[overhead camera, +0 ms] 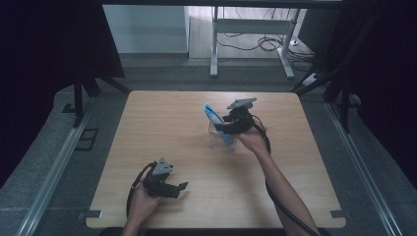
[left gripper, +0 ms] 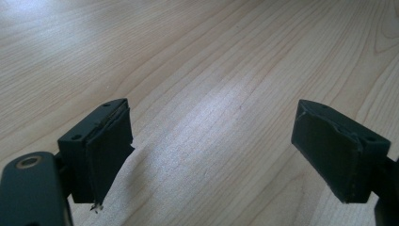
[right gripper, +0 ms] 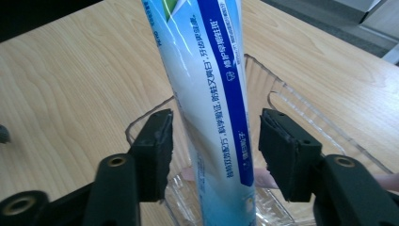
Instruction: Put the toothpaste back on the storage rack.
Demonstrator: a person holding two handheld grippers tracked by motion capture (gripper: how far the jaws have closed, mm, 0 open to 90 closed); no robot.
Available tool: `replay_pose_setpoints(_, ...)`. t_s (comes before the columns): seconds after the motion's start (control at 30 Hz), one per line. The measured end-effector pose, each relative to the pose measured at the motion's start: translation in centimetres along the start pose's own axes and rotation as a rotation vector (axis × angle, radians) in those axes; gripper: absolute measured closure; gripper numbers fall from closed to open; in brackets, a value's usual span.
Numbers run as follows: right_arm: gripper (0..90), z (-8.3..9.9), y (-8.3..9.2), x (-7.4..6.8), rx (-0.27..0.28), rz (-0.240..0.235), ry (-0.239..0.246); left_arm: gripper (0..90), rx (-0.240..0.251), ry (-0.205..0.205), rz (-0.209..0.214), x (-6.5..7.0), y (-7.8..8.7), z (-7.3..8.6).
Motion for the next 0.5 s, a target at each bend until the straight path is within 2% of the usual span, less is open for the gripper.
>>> replay_pose_setpoints(0.07,41.9,0.0,0.1,0.1,0.003,0.008,0.004,13.1,-0.001,-0.001,0.001,0.0,0.0,0.0)
replay_pose_setpoints(0.27,33.9,0.1,0.5,-0.1,0.029,-0.006,-0.001,13.1,0.003,0.000,0.000,0.0,0.0,0.0)
replay_pose_setpoints(0.5,20.3,0.1,1.7,-0.5,0.039,0.001,0.013,13.1,0.001,-0.002,0.002,0.0,0.1,0.0)
Point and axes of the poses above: each handheld gripper's, and its own axes: y roughly backward along the jaws, z roughly out of its underside, x roughly to its right, the point moved 6 cm from there along -y, roughly forward along the jaws, and after that the axes turned 10 degrees about z, right-handed, at the moved point
